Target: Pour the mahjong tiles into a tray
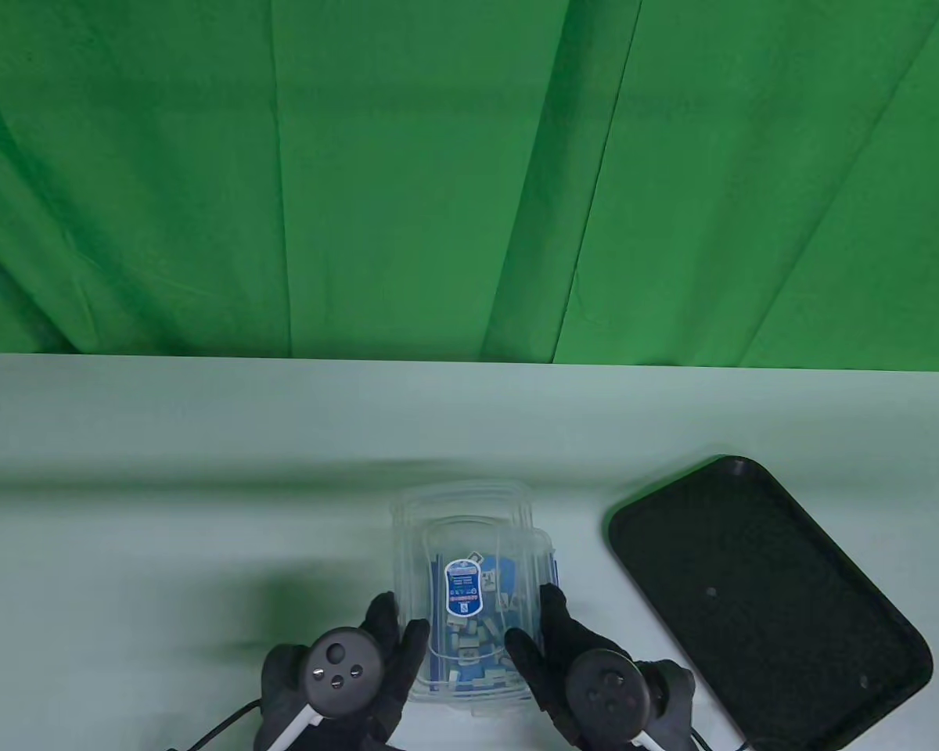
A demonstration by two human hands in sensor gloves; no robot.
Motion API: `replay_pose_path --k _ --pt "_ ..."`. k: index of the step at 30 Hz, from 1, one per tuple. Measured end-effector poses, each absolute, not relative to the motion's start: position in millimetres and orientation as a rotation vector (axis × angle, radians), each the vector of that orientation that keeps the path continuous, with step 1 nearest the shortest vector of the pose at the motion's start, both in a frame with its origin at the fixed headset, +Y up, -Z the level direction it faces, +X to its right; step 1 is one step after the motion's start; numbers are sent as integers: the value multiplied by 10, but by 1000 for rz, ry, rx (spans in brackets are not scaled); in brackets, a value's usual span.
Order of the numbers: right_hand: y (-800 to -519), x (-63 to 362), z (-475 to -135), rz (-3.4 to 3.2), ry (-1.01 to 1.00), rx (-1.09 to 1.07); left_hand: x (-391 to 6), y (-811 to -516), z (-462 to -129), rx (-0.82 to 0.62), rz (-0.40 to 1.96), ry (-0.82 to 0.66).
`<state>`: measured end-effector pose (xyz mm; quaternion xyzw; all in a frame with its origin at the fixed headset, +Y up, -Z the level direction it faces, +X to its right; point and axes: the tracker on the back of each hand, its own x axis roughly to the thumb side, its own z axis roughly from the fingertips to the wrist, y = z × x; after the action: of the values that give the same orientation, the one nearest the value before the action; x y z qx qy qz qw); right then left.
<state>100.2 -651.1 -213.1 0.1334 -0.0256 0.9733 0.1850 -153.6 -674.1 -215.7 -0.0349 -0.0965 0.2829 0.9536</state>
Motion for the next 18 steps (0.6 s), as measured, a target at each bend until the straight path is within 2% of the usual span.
replay_pose_path --k 5,11,18 --pt "-6380 449 -2287 2791 120 414 -2065 -6769 -2219 -106 660 -140" --pt "-6505 -188 -2506 2772 397 425 -2685 -7024 -2291 -162 756 22" --pt "-6700 -731 -2663 2864 562 461 -2974 -7250 -2354 -207 704 196"
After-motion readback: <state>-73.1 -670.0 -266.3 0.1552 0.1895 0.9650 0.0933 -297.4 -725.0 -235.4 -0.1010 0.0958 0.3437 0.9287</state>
